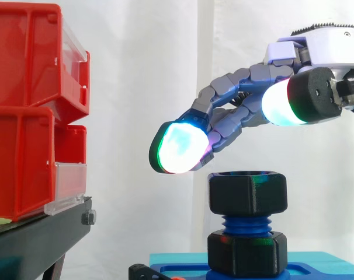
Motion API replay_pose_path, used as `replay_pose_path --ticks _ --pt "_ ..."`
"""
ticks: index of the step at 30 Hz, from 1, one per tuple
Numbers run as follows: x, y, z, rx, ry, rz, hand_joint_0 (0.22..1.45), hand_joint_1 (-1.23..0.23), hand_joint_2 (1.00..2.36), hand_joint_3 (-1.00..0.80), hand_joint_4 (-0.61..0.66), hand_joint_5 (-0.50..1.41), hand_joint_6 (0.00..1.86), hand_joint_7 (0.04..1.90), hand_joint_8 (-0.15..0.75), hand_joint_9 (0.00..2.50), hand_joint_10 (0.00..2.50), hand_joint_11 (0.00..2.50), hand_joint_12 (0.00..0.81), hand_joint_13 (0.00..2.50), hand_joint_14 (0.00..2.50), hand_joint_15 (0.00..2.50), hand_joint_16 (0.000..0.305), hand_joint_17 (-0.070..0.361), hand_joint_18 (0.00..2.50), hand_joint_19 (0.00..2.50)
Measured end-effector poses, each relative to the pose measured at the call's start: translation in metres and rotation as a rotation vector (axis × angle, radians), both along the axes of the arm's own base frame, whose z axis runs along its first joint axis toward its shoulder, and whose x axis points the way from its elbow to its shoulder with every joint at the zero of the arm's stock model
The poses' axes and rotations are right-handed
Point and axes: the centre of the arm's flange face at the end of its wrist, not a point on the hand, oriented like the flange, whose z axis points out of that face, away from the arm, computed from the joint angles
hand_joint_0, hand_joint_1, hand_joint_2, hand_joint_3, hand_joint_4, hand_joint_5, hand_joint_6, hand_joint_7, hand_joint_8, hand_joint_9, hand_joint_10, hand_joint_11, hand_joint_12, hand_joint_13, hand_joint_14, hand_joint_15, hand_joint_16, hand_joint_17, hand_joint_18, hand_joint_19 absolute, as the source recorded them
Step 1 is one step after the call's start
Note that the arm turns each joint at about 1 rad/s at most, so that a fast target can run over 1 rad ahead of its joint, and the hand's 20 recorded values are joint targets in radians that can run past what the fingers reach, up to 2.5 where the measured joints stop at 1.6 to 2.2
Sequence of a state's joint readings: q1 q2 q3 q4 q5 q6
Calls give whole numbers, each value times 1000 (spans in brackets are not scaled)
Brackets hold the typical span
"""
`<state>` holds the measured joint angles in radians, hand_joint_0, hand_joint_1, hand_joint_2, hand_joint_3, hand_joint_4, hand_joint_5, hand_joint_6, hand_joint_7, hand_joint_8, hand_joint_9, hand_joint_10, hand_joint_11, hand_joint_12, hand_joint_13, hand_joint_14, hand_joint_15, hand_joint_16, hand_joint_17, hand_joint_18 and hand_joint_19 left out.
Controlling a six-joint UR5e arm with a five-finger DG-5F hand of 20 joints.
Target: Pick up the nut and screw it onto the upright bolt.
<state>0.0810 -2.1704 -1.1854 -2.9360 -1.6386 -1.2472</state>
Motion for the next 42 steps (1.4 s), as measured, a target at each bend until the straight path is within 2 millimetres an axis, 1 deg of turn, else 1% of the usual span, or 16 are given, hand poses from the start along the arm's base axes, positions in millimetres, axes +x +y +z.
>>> replay_pose_path --ticks 16,42 --pt "-3 2 -6 -1 17 11 451 -380 1000 -500 131 -184 501 617 220 514 0 0 316 226 0 0 35 79 0 0" --pt "-3 8 -6 -10 11 49 456 -391 1000 -500 167 -169 502 662 233 571 0 0 307 272 0 0 34 76 0 0"
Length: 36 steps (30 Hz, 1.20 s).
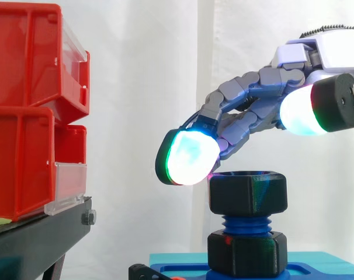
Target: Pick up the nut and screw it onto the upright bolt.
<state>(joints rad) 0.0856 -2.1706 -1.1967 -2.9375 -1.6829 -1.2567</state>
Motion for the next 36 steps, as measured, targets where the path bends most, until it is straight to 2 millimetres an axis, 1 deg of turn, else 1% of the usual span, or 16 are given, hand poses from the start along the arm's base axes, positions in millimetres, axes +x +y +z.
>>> replay_pose_path --ticks 7,13,19,21,24,25,28,33,36 --pt "0 1 0 -4 -1 4 461 -393 1000 -500 192 -153 502 681 245 624 0 0 302 316 0 0 31 69 0 0" --pt "0 1 0 -4 -2 5 468 -397 1000 -500 235 -123 502 733 254 707 0 0 287 373 0 0 28 62 0 0" --pt "0 1 0 -4 0 5 483 -407 1000 -500 280 -85 503 776 265 861 0 0 256 479 0 0 21 48 9 0" --pt "0 1 -1 -5 1 4 493 -412 1000 -500 308 -61 503 808 272 999 0 0 241 562 0 0 19 43 59 0" --pt "-1 0 -1 -8 3 4 502 -416 1000 -500 324 -44 504 852 271 1078 0 0 235 613 0 0 16 36 127 0" --pt "-1 0 -1 -9 5 3 502 -416 1000 -500 322 -39 504 868 271 1080 0 0 234 617 0 0 16 36 134 0" --pt "-2 0 -2 -11 12 3 513 -414 1000 -500 304 -6 505 978 272 1188 0 0 224 684 0 0 14 31 186 0" --pt "-2 -2 -2 -13 18 1 526 -417 1000 -500 224 27 505 1152 271 1284 0 0 221 755 0 0 10 24 259 0" --pt "-3 -3 -3 -14 19 -2 530 -420 1000 -500 197 39 504 1205 271 1330 1 0 219 785 0 0 10 23 291 0"
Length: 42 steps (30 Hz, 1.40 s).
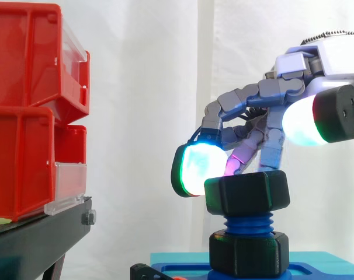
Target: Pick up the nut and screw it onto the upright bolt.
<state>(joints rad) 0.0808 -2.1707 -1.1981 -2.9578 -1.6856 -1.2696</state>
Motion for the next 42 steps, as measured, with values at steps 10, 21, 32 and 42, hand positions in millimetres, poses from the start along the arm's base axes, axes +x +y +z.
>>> replay_pose_path --ticks 10,21,32,42 --pt "-2 -12 -1 -9 2 -15 536 -422 1000 -500 126 72 502 1363 271 1517 3 62 203 906 0 0 8 18 415 0" --pt "-4 -26 -1 -9 8 -29 547 -450 1000 -500 36 87 584 1256 240 1927 10 296 169 1293 0 28 3 6 901 20" --pt "-5 -37 0 -6 3 -35 552 -463 1000 -500 64 91 585 1241 208 2002 11 323 181 1427 4 98 5 12 1051 145" --pt "-4 -38 3 -5 -12 -36 552 -450 1000 -500 130 63 503 1297 278 1811 12 290 215 1254 1 71 10 23 835 49"
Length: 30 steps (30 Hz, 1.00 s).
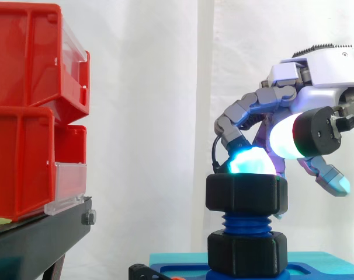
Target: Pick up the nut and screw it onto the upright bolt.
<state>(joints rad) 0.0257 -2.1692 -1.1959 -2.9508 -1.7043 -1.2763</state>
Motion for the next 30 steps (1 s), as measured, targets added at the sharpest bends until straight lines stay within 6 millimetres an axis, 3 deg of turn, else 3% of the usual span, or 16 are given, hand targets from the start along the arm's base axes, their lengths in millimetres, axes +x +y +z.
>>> replay_pose_path --ticks 8,16,20,26,30 --pt "5 1 13 1 -26 9 538 -450 1000 -500 249 -25 504 933 276 1567 7 202 225 1034 0 5 14 31 640 0" --pt "9 4 24 3 -54 18 515 -457 1000 -500 246 -81 503 757 237 1240 0 0 249 753 0 0 24 54 383 0" --pt "11 9 24 4 -66 22 493 -454 1000 -500 200 -121 501 610 193 847 0 0 254 442 0 0 27 61 19 0" --pt "15 18 22 4 -78 31 464 -426 1000 -500 90 -198 500 503 143 306 0 0 280 42 0 0 35 79 0 0" --pt "19 22 13 6 -72 36 452 -392 1000 -500 58 -220 500 507 126 116 0 0 290 0 0 0 39 87 0 0"
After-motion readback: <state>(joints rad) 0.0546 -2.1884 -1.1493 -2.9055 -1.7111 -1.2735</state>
